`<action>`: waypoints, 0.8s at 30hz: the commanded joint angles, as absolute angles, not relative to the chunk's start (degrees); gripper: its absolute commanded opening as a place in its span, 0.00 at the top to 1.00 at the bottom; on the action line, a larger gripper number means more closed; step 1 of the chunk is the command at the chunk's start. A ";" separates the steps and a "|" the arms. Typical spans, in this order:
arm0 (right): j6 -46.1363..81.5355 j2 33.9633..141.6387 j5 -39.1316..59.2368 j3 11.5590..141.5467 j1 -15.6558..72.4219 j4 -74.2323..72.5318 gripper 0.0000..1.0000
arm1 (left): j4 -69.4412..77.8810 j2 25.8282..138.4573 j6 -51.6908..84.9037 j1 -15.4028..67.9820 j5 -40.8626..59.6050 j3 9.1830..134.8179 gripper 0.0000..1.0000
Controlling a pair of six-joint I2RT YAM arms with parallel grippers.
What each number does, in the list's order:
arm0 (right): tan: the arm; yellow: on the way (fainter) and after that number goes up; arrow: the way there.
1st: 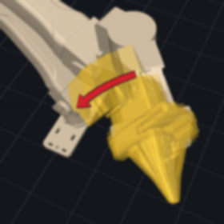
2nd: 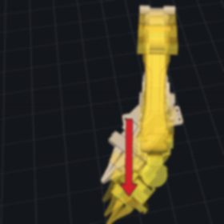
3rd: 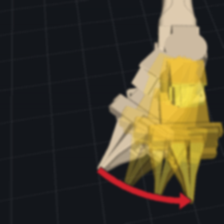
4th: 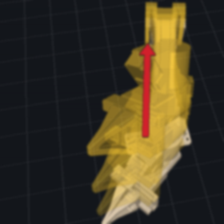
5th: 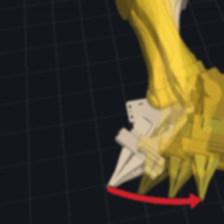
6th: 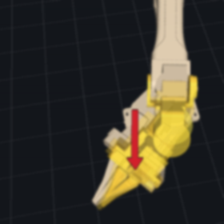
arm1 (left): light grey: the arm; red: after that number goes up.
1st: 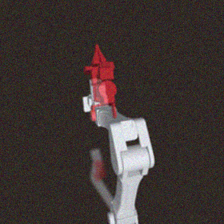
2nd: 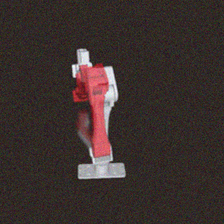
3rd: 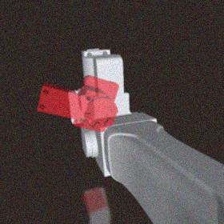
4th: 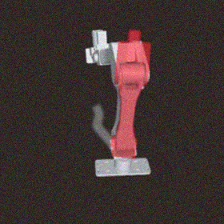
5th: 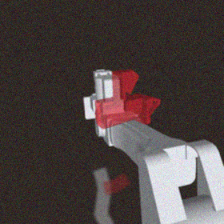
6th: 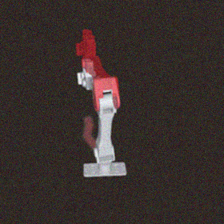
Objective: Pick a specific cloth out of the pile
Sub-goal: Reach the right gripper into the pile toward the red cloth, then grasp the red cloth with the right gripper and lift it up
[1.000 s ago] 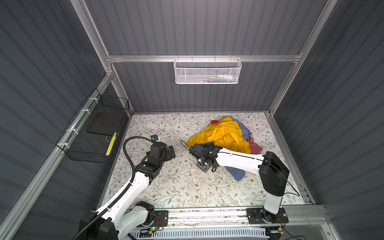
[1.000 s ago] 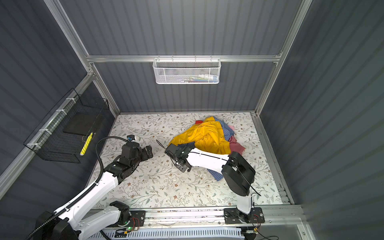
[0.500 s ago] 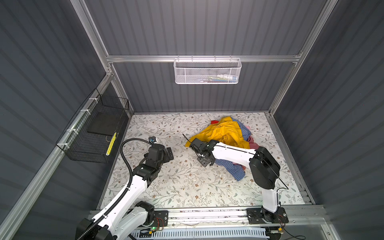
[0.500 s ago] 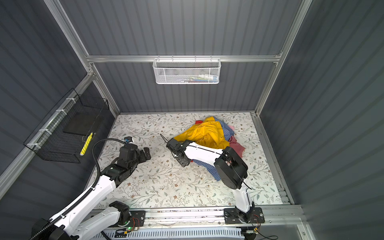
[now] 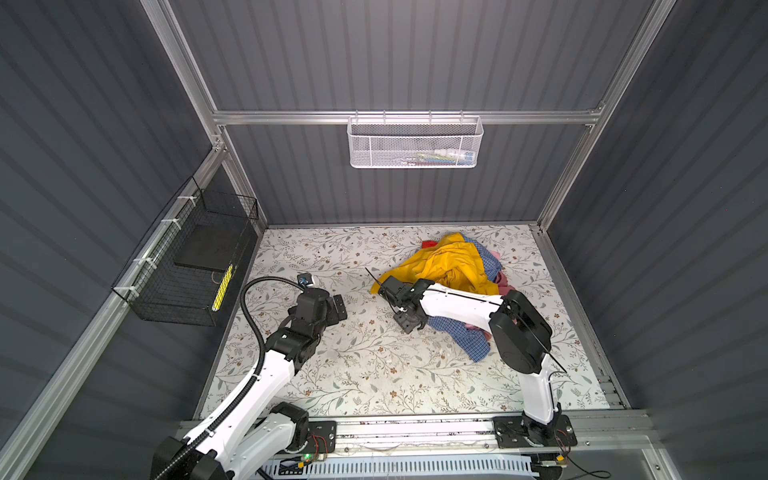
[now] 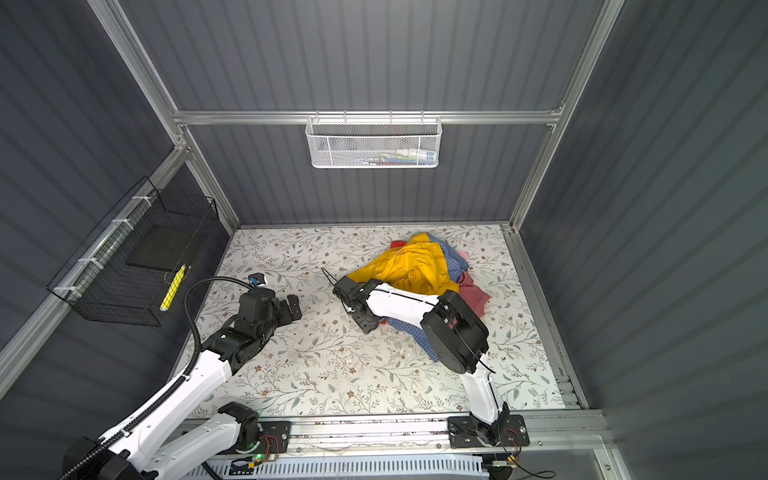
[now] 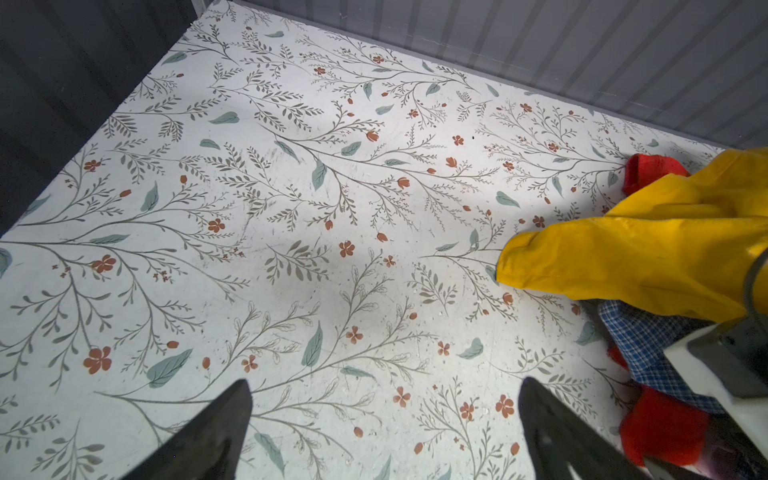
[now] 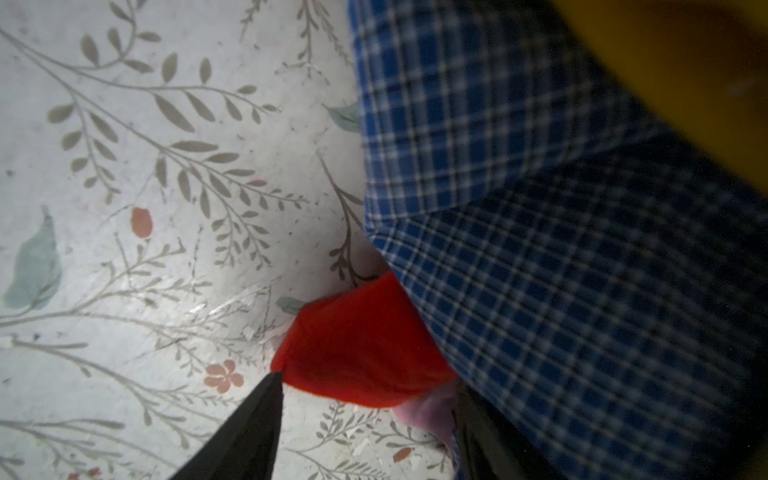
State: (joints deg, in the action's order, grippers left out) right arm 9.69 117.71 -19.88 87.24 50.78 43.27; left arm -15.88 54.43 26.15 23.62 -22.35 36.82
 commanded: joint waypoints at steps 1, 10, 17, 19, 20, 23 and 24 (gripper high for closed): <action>10.20 119.80 -20.68 88.58 50.13 43.00 0.32 | -17.00 54.20 26.28 23.77 -23.16 36.12 0.00; 9.81 122.45 -18.42 89.31 50.10 42.30 0.41 | -17.12 53.97 26.63 23.82 -23.29 35.93 0.00; 9.50 123.19 -17.72 89.17 50.10 42.10 0.65 | -17.29 53.88 26.89 23.82 -23.41 35.97 0.00; 10.02 121.85 -17.83 88.18 50.10 41.86 0.74 | -17.34 53.79 27.02 23.82 -23.42 35.93 0.00; 10.26 120.63 -17.88 87.33 50.10 41.47 0.79 | -17.35 53.70 27.09 23.82 -23.51 35.84 0.00; 10.89 116.72 -17.77 85.37 50.10 40.44 0.89 | -17.36 53.70 27.24 23.82 -23.58 35.77 0.00; 11.06 115.20 -17.69 85.11 50.04 40.43 0.92 | -17.36 53.79 27.25 23.80 -23.58 35.73 0.00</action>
